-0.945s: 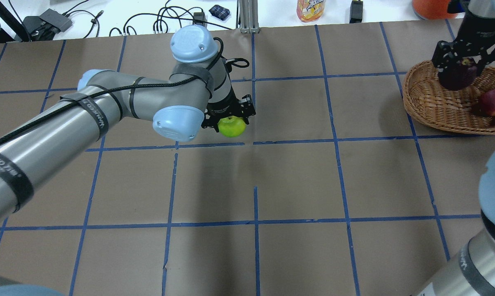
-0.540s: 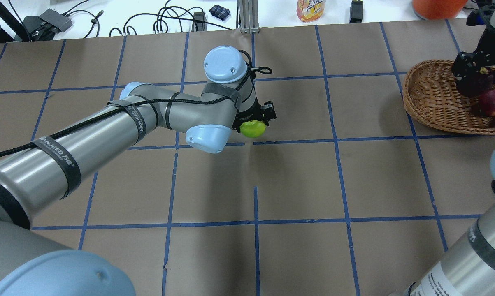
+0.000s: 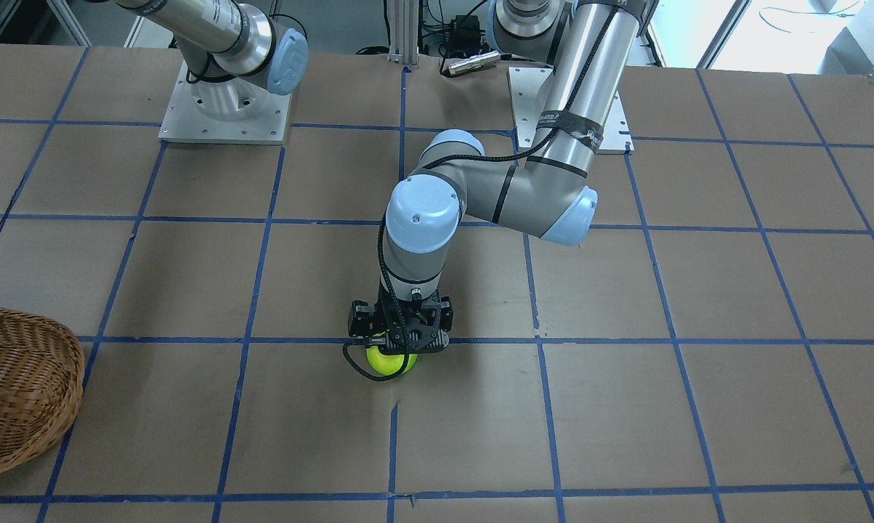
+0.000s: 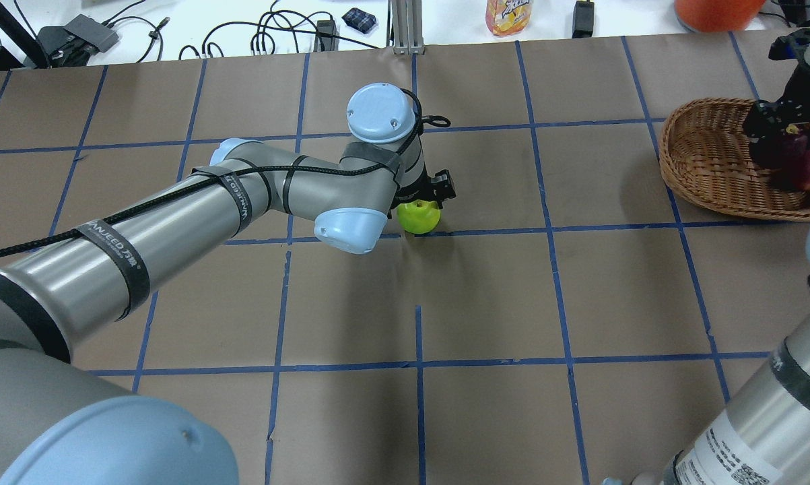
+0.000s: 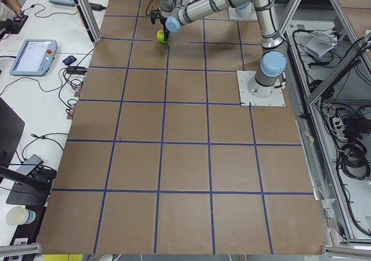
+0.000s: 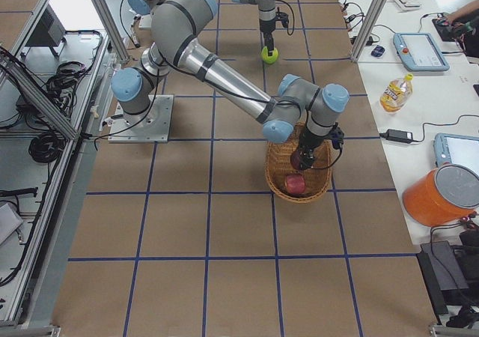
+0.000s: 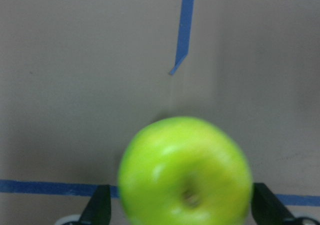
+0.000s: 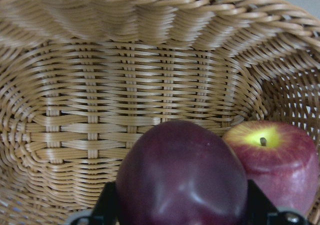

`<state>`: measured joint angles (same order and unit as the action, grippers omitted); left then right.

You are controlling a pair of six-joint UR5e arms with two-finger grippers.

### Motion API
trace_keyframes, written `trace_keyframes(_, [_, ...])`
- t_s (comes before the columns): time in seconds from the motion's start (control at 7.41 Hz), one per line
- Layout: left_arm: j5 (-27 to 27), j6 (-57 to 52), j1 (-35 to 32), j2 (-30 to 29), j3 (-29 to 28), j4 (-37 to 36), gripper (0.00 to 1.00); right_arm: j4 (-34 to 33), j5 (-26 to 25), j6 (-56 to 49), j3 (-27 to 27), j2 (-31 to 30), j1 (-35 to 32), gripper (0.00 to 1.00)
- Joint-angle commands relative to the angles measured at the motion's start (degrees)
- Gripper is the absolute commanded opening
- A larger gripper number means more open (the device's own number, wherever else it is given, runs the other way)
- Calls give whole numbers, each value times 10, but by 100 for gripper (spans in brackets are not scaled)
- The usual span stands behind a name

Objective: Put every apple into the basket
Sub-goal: 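Drop dark red apple in basket with right while left carries green apple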

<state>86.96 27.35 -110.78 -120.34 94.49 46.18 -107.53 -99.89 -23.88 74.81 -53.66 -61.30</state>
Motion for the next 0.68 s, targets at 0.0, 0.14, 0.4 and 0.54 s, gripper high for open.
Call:
trace_keyframes(0.0, [-2,-10,2,30,-73,125,100,0,56,20,-3,1,0,100])
trace_keyframes(0.14, [4,-57,17,54,-117,220,100,0,49,19,-3,1,0,100])
trace_keyframes(0.4, [6,-218,106,111,-152,365,100,14,48,16,-7,-3,0,100])
trace_keyframes(0.54, [8,-267,131,147,-150,417,100,48,51,21,-12,-26,-12,100])
